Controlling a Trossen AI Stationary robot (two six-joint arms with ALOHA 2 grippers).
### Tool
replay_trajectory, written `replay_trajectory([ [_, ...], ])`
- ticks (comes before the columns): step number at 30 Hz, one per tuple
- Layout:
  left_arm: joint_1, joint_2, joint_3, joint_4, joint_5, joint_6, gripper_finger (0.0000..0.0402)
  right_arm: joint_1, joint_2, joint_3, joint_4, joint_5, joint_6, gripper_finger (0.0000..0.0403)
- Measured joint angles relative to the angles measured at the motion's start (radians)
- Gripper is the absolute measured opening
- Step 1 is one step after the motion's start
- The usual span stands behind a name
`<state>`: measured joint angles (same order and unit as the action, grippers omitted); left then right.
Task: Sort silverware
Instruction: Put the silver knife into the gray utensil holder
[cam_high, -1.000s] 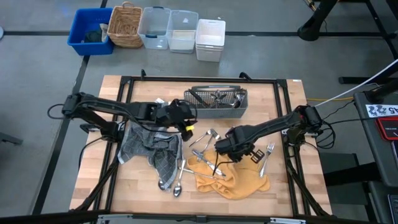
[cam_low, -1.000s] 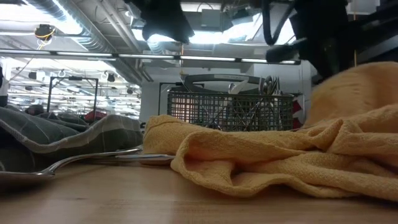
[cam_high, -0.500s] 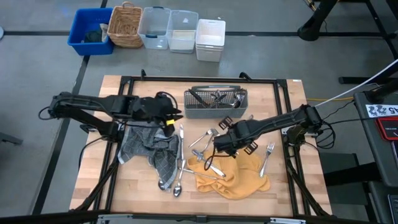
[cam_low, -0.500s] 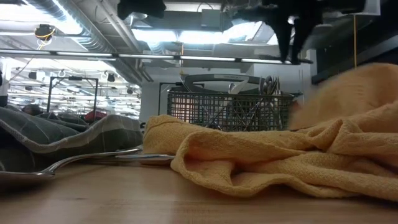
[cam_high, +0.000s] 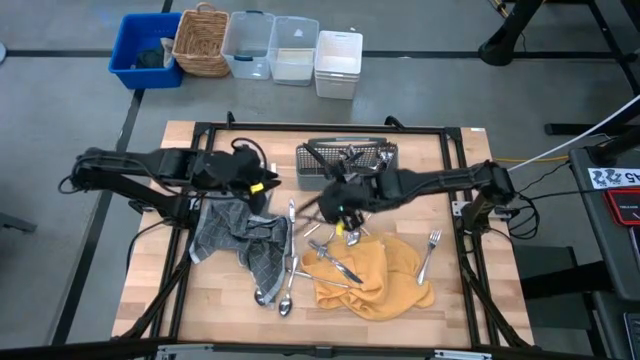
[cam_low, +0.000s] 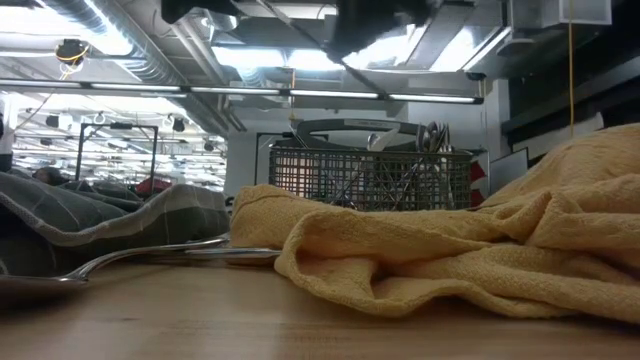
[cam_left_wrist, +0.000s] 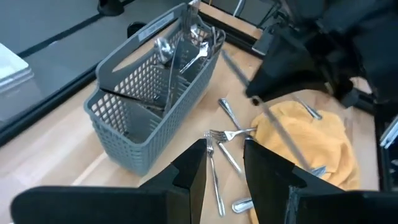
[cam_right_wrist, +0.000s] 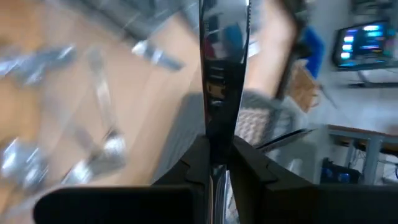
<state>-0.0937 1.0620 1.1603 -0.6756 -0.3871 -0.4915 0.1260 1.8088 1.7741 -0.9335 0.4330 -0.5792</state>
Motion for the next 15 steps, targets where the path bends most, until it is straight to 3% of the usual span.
replay_trajectory([
  [4,0.000,-0.031,0.000,0.001,-0.001,-0.035,0.0095,-0.070,0.000,0.000,0.164,-0.072,0.078,0.0044],
  [7,0.000,-0.055,0.000,0.000,-0.002,-0.037,0.0095,-0.123,0.000,0.000,0.232,-0.116,0.235,0.0044],
  [11,0.000,-0.079,0.000,-0.003,-0.002,-0.039,0.0095,-0.190,0.000,0.000,0.245,-0.120,0.442,0.0044],
  [15,0.000,-0.090,0.000,-0.002,-0.003,-0.039,0.0095,-0.243,0.000,0.000,0.256,-0.120,0.498,0.0044],
])
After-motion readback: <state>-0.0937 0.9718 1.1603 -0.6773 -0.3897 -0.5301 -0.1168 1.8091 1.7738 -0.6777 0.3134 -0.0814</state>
